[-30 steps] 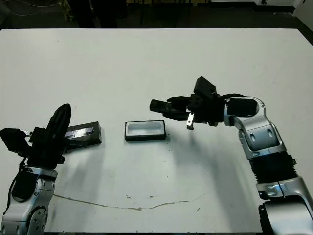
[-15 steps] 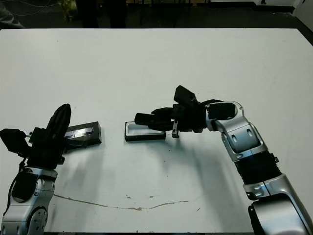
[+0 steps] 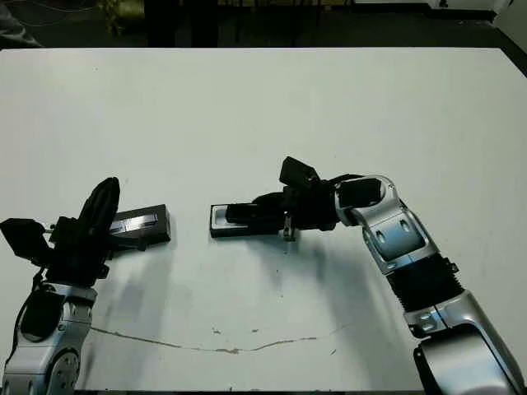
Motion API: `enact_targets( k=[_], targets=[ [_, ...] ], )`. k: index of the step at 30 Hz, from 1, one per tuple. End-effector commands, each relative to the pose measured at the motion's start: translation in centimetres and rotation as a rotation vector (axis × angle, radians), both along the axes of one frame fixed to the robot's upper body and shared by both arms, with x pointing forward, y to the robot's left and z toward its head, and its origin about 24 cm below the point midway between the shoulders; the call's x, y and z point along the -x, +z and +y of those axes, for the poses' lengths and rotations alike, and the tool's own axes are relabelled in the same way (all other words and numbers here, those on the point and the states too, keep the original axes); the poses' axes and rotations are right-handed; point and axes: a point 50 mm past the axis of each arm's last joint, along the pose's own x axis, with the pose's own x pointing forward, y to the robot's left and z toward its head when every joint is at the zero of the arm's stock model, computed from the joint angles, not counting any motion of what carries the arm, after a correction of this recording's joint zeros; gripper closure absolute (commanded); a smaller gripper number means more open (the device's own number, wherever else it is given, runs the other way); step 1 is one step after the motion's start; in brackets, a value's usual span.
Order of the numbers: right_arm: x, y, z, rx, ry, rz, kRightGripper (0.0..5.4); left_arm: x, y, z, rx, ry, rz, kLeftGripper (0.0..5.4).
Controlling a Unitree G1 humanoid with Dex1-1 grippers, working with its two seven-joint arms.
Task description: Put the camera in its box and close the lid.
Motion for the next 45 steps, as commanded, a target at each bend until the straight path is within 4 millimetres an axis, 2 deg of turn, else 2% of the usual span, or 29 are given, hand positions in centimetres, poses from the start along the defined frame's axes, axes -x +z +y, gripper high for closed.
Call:
enact_targets(
  k=[1,22,34,45],
  targets=[
    [-0.4,-0.3,0.1,0.054,0.001,-0.012,4.54,0.1,-0.6,0.1,-0.004,0.000,0.027,5.40],
    [-2.7,0.2,0.7,0.148,0.047,-0.040,4.55,0.2,-0.6,-0.1,-0.012,0.007,0.034,5.40],
    [-2.5,-0.6,0.7,0.180,0.073,-0.008,4.55,0.2,-0.8,-0.2,-0.017,0.002,0.036,5.40],
    [-1.5,-0.3,1.5,0.134,0.114,0.062,4.55,0.3,-0.9,-0.2,-0.015,0.006,0.046,5.40]
  ],
)
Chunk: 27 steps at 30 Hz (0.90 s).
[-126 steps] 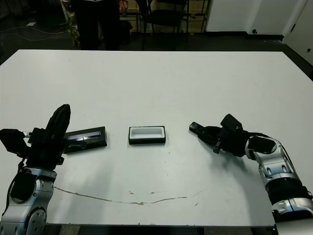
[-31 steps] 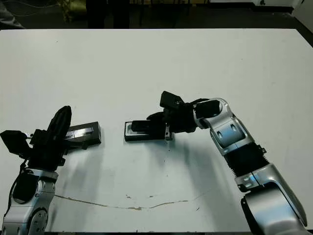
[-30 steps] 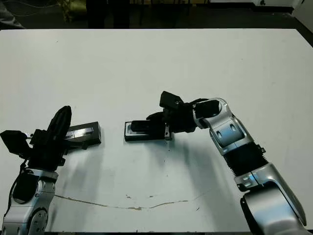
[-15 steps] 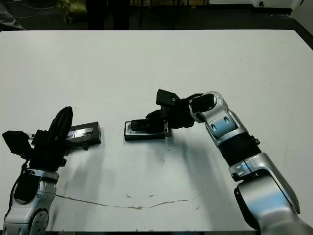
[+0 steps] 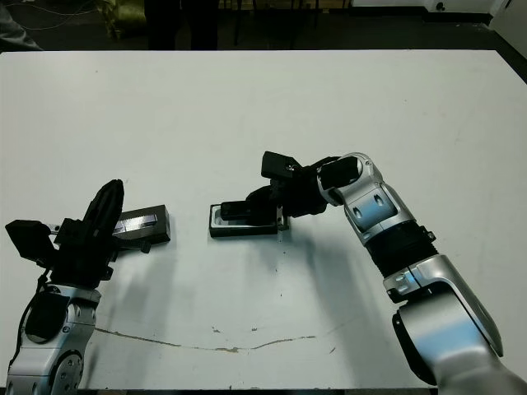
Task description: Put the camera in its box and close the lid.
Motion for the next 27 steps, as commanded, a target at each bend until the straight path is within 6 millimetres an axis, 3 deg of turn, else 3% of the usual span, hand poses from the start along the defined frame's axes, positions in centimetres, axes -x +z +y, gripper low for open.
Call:
enact_targets(
  k=[1,17,27],
  targets=[
    [0.7,-0.7,0.1,-0.001,0.009,0.056,4.55,0.2,-0.7,0.2,-0.004,0.011,0.037,5.40],
    [1.1,-0.8,0.8,0.026,-0.003,0.038,4.55,0.2,-0.6,-0.1,-0.001,0.013,0.035,5.40],
    [0.2,-1.0,-0.2,0.064,-0.052,-0.033,4.55,0.2,-0.5,0.0,0.002,0.019,0.042,5.40]
  ],
)
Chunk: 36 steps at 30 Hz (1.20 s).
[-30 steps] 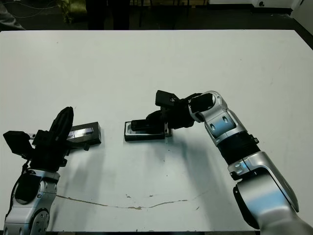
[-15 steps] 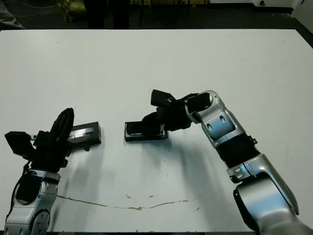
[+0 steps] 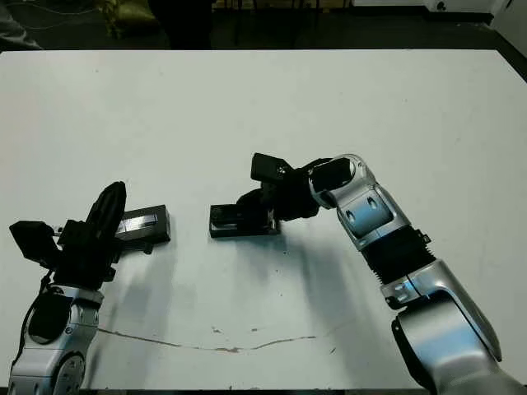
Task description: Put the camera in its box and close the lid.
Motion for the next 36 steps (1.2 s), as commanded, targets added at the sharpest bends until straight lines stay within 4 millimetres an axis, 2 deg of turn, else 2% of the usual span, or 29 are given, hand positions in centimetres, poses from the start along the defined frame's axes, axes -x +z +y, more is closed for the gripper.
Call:
enact_targets(
  k=[1,10,24,36],
  targets=[
    [-0.5,-1.0,-1.3,0.070,-0.078,-0.016,4.55,0.2,-0.4,0.2,-0.003,0.006,0.028,5.40],
    [-0.9,0.0,-1.5,0.078,-0.069,-0.056,4.55,0.2,-0.5,0.2,-0.007,0.010,0.031,5.40],
    [-0.3,-0.4,-1.1,0.073,-0.012,-0.015,4.55,0.2,-0.6,0.2,-0.013,0.020,0.033,5.40],
    [-0.3,1.7,-0.7,0.062,-0.001,-0.080,4.55,0.3,-0.6,0.2,-0.008,0.020,0.038,5.40]
  ],
)
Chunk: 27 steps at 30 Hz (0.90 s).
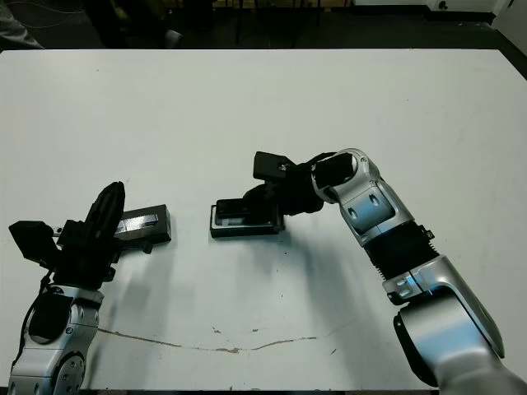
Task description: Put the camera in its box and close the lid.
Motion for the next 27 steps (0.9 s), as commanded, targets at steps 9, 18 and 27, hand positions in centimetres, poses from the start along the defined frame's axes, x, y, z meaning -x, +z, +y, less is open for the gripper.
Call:
enact_targets(
  k=[9,18,27],
  targets=[
    [-0.4,1.1,-1.0,0.026,-0.020,-0.039,4.56,0.2,-0.5,0.2,-0.014,0.009,0.033,5.40],
    [-0.4,1.2,-1.5,0.067,-0.028,-0.030,4.56,0.2,-0.4,0.1,-0.002,0.012,0.035,5.40],
    [-0.2,1.1,-1.5,0.086,0.018,-0.003,4.56,0.1,-0.4,0.1,-0.001,0.007,0.032,5.40]
  ],
)
